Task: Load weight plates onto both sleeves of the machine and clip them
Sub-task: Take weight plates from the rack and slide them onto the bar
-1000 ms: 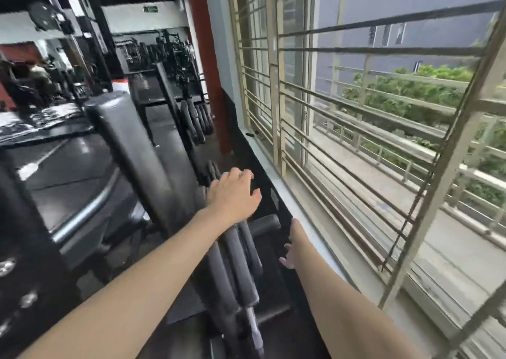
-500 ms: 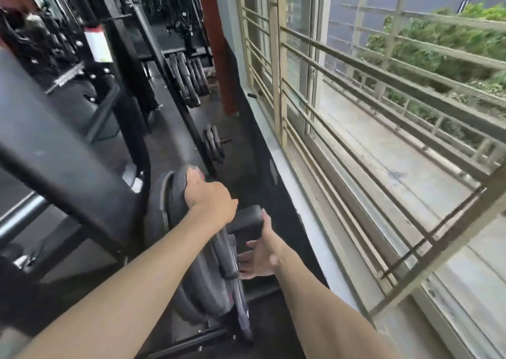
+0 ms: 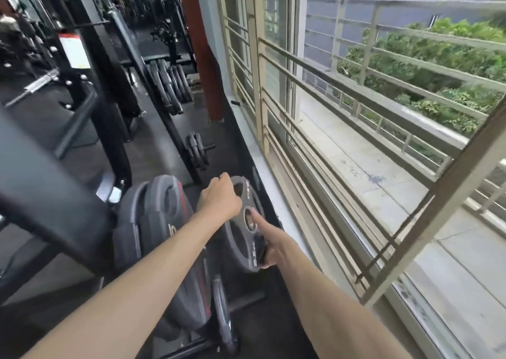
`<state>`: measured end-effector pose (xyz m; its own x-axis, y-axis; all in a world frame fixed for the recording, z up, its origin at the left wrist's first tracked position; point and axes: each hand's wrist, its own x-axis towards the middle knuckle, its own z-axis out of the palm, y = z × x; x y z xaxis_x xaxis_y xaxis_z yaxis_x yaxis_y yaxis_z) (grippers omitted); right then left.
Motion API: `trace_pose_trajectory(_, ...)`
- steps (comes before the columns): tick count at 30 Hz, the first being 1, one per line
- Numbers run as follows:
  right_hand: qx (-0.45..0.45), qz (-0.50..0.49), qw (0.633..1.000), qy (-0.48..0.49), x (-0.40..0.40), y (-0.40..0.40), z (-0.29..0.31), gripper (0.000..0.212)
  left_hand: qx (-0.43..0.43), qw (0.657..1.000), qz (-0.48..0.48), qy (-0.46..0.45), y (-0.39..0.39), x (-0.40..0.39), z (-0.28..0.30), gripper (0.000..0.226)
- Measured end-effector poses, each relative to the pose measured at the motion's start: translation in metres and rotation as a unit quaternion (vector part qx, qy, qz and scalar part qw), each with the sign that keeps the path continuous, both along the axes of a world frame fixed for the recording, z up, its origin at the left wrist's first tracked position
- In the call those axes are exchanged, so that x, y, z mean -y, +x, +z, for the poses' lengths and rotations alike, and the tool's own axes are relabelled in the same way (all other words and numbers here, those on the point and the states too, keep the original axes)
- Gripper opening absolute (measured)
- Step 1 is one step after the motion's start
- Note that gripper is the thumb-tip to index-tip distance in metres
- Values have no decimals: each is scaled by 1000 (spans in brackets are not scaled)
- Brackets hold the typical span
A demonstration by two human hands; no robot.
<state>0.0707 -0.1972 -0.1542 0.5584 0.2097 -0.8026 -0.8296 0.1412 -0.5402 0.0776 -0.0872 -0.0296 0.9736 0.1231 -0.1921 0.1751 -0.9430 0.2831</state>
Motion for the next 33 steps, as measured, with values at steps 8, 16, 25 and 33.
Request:
trace_pose_trajectory(8, 188, -149, 971, -16, 43, 8, 47, 82, 35, 972, 68, -222, -33, 7, 44, 54)
trace_pose_trajectory(16, 315, -123, 939, 63, -27, -38, 123, 86, 187, 901, 123, -371, -132, -68, 120, 57)
trace_pose_trajectory(25, 405, 62, 906, 104, -190, -238, 178, 64, 289, 792, 339, -417, -383, -203, 122, 79)
trace_pose_trajectory(33, 384, 157, 896, 161, -316, -450, 179, 63, 342, 682, 493, -417, -616, -296, 107, 74)
